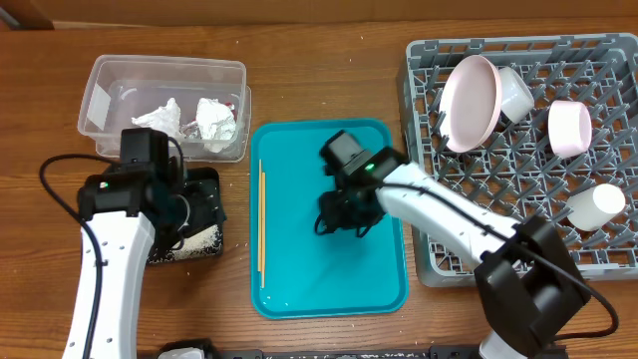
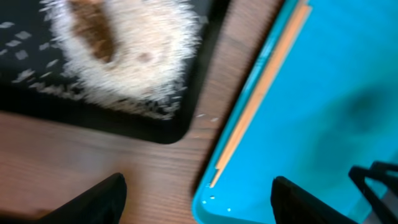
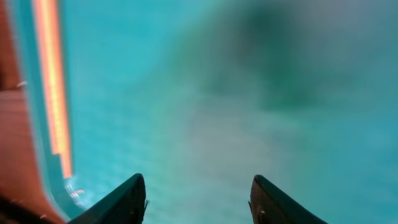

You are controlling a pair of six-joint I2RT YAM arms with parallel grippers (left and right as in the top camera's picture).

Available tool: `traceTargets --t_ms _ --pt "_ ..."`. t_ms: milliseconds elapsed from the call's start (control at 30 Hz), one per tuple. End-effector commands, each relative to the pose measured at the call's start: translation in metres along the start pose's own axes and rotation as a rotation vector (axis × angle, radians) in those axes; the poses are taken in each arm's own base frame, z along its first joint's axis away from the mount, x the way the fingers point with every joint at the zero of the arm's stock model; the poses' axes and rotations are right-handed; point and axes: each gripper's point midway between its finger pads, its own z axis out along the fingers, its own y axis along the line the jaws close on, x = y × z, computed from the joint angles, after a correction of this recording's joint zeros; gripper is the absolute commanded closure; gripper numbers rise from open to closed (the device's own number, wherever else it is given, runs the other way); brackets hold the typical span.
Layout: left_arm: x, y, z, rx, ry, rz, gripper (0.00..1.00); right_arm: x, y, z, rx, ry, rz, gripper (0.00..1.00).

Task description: Sort waste into correct bins and load items into the dishwasher

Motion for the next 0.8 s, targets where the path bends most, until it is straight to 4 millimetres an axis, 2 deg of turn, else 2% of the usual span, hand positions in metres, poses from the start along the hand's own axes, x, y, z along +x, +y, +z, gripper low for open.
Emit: traceTargets --t_ms 0,133,200,267,300,367,400,533,567,667,767 --pt "-0.017 0.025 -0.017 -0.034 -0.058 -0.112 0.22 -0.007 0.027 -0.001 -0.045 -0.051 0.012 0.44" --pt "-0.02 0.035 -0.023 0.044 -0.039 -0.175 0.2 -0.018 0.054 0.002 -0.073 -0.142 -0.034 0.43" --pt "-0.02 0.028 -0.024 0.095 -0.035 -0.115 0.22 -0.016 0.054 0.003 -0.035 -0.159 -0.019 0.43" --pt "-0.018 0.02 -0.024 0.128 -0.026 -0.066 0.23 -0.015 0.042 0.004 0.027 -0.172 0.048 0.48" --pt "-0.017 0.016 -0.024 0.135 -0.024 -0.045 0.25 -0.015 0.031 0.003 0.08 -0.183 0.108 0.57" --pt "-0.015 0.008 -0.023 0.141 -0.022 -0.002 0.33 -0.017 0.006 -0.005 0.168 -0.214 0.212 0.88" --pt "-0.015 0.002 -0.022 0.145 -0.024 0.021 0.36 -0.019 -0.004 -0.012 0.197 -0.229 0.24 0.96" --pt "-0.01 -0.023 -0.016 0.164 -0.025 0.118 0.61 -0.031 -0.041 -0.06 0.278 -0.302 0.314 0.96" --pt "-0.008 -0.028 -0.014 0.168 -0.022 0.134 0.66 -0.033 -0.051 -0.078 0.298 -0.331 0.33 0.96" --pt "0.0 -0.046 -0.005 0.178 -0.003 0.172 0.73 -0.037 -0.065 -0.128 0.296 -0.397 0.29 0.96" --pt "0.012 -0.064 0.009 0.178 0.038 0.223 0.88 -0.033 -0.085 -0.18 0.284 -0.47 0.32 0.96"
